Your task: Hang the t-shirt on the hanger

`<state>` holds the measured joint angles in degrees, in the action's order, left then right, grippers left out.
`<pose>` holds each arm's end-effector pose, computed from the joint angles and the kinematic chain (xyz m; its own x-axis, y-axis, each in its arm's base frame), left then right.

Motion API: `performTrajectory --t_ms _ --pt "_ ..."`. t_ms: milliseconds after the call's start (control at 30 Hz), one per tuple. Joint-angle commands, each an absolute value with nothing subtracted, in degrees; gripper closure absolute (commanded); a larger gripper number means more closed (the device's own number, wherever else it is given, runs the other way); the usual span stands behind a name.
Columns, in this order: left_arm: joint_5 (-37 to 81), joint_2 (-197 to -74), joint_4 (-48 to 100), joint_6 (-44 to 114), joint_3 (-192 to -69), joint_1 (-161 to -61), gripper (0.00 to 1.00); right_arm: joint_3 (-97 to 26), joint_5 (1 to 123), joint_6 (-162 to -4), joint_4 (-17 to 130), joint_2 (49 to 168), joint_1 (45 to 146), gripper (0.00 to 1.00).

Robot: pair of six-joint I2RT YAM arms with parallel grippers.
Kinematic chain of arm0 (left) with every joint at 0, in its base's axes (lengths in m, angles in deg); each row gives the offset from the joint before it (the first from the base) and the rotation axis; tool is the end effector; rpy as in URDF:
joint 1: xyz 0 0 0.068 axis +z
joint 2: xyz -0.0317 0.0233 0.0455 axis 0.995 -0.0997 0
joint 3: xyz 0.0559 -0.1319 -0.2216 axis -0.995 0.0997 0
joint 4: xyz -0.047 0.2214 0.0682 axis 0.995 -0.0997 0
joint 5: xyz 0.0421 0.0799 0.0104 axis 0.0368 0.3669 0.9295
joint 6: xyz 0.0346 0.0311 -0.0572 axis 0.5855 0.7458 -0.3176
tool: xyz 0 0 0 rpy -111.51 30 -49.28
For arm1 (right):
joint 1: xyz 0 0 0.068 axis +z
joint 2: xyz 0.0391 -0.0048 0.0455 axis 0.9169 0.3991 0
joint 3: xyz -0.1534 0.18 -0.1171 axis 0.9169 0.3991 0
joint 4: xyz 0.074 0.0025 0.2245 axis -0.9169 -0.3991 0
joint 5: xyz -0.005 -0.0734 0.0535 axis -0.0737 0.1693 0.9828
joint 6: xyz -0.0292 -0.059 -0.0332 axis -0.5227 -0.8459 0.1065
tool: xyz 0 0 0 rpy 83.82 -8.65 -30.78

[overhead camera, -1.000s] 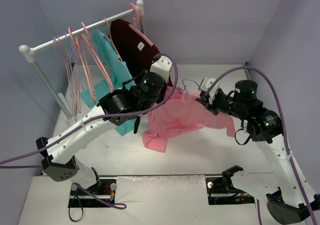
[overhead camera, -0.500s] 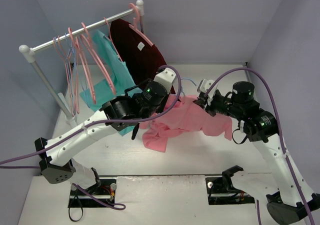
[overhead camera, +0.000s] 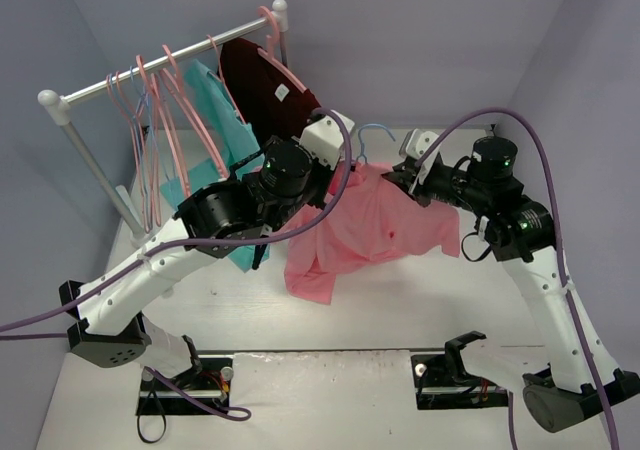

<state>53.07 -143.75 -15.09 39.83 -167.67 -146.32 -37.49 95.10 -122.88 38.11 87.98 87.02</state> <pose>0.1556 -0.2428 0.4873 -0.1807 0.1021 -0.9782 0.6236 0.7810 -0.0337 0.1793 0.1099 0.4537 0.4505 -0.2734 -0.8499 -0.7486 0.4030 -0.5265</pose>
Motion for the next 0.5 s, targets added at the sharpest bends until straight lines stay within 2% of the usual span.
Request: performTrajectory --t_ms 0,267,467 --pt "54.4 -142.8 -11.3 46.7 -172.1 -146.5 0.92 -43.1 99.3 -121.3 45.7 89.6 86.6 1.0" --pt "54.1 -143.3 -10.5 50.7 -173.1 -146.0 0.71 -44.4 99.4 -121.0 46.0 90.9 86.5 1.0" --pt "51.5 -141.6 -10.5 56.3 -173.9 -145.2 0.66 -43.3 99.7 -120.4 46.6 91.5 86.5 1.0"
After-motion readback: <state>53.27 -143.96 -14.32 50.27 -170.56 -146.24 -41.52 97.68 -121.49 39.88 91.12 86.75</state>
